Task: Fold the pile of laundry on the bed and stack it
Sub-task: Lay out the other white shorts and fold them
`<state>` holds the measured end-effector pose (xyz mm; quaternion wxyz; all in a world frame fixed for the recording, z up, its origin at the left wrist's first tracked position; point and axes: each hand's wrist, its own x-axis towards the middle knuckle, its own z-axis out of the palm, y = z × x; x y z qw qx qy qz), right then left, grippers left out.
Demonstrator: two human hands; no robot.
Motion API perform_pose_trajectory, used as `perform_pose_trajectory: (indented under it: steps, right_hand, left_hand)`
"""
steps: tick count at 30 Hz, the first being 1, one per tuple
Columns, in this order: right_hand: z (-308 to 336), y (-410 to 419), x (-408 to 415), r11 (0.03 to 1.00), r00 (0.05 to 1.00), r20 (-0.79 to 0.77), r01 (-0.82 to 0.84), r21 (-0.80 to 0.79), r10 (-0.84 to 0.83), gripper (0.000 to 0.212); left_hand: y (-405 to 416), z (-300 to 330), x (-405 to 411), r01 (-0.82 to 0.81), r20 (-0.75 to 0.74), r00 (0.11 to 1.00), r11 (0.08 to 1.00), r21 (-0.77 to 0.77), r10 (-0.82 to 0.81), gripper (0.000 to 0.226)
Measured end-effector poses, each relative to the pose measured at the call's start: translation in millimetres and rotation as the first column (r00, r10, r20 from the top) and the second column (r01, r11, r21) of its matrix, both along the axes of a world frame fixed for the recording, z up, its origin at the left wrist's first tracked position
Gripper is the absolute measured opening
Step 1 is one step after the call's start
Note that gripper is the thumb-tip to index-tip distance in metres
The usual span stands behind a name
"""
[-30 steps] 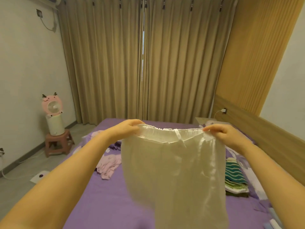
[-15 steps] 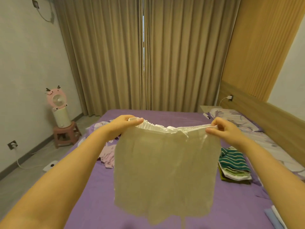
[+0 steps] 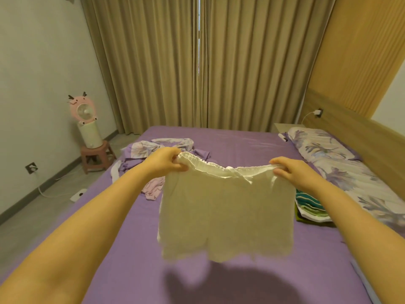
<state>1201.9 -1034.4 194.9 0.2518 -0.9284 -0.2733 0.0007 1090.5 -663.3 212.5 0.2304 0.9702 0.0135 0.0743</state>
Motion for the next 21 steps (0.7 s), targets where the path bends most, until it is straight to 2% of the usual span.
perform_pose_trajectory:
  steps: [3, 4, 6, 10, 12, 15, 17, 18, 20, 21]
  right_hand:
    - [0, -2, 4, 0.996, 1.0, -0.007, -0.006, -0.094, 0.005, 0.022]
    - [0, -2, 5, 0.994, 1.0, -0.028, -0.01, -0.105, 0.007, 0.018]
    - [-3, -1, 6, 0.993, 0.998, -0.06, -0.003, -0.116, -0.004, 0.023]
    - [-30, 7, 7, 0.991, 0.991, -0.132, -0.024, -0.135, 0.006, 0.03]
    - [-50, 11, 9, 0.987, 0.985, -0.17, -0.048, -0.156, 0.021, 0.031]
    - [-80, 14, 10, 0.993, 0.965, -0.261, -0.05, -0.104, 0.021, 0.027]
    - [-95, 17, 8, 0.996, 0.938, -0.344, -0.062, -0.061, 0.037, 0.029]
    - [-101, 20, 8, 0.992, 0.932, -0.358, -0.091, -0.083, 0.055, 0.039]
    - [-109, 28, 11, 0.967, 0.944, -0.318, -0.162, -0.195, 0.094, 0.051]
    - [-112, 32, 15, 0.961, 0.957, -0.271, -0.166, -0.219, 0.104, 0.048]
  left_hand:
    - [-2, 3, -4, 0.015, 0.022, 1.0, 1.0, -0.025, -0.014, 0.03]
    - [-2, 3, -6, 0.045, -0.004, 0.999, 0.996, -0.077, -0.046, 0.029]
    - [-5, -4, -10, 0.092, -0.083, 0.99, 0.964, -0.248, -0.115, 0.028]
    - [-11, -39, -12, 0.05, -0.165, 0.974, 0.862, -0.505, -0.153, 0.018]
    - [-11, -63, -8, 0.032, -0.194, 0.969, 0.852, -0.522, -0.155, 0.024]
    - [-5, -96, 2, -0.087, -0.264, 0.963, 0.867, -0.49, -0.053, 0.048]
    - [1, -113, 10, -0.127, -0.288, 0.957, 0.838, -0.53, -0.037, 0.034]
    - [3, -119, 14, -0.139, -0.302, 0.952, 0.828, -0.543, -0.038, 0.026]
    - [8, -125, 20, -0.162, -0.317, 0.948, 0.806, -0.569, -0.034, 0.019]
    - [11, -126, 24, -0.166, -0.319, 0.947, 0.799, -0.577, -0.034, 0.019]
